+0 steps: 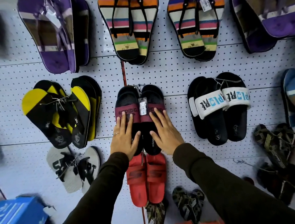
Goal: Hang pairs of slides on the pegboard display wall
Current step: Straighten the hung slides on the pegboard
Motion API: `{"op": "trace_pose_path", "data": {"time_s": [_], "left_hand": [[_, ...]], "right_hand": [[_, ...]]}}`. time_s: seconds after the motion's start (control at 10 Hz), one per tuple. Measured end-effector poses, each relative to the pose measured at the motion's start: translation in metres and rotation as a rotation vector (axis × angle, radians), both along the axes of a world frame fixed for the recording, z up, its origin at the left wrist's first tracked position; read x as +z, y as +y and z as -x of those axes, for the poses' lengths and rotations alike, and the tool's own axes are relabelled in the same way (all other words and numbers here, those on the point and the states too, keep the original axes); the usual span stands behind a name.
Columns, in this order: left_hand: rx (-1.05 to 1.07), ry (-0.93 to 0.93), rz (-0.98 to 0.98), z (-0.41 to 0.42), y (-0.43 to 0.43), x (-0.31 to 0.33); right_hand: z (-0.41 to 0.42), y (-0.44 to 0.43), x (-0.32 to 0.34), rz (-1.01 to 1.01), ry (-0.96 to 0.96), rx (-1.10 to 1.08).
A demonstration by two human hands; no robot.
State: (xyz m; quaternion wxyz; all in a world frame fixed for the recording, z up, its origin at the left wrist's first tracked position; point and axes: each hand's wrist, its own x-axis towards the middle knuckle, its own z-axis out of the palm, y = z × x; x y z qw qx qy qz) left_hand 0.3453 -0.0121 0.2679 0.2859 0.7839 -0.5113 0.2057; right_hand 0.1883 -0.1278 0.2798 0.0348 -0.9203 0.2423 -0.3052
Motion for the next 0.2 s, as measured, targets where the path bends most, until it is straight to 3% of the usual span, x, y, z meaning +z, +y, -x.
{"op": "trace_pose_path", "data": {"time_s": [0.1, 0.2], "left_hand": [[0.017, 0.020, 0.018, 0.004, 0.002, 0.004], [0.058, 0.038, 0.066, 0.017, 0.004, 0.012]], "right_hand": [[0.010, 0.011, 0.016, -0.072, -0.014, 0.054], [0.057, 0.019, 0.058, -0.154, -0.230, 0.136]]}}
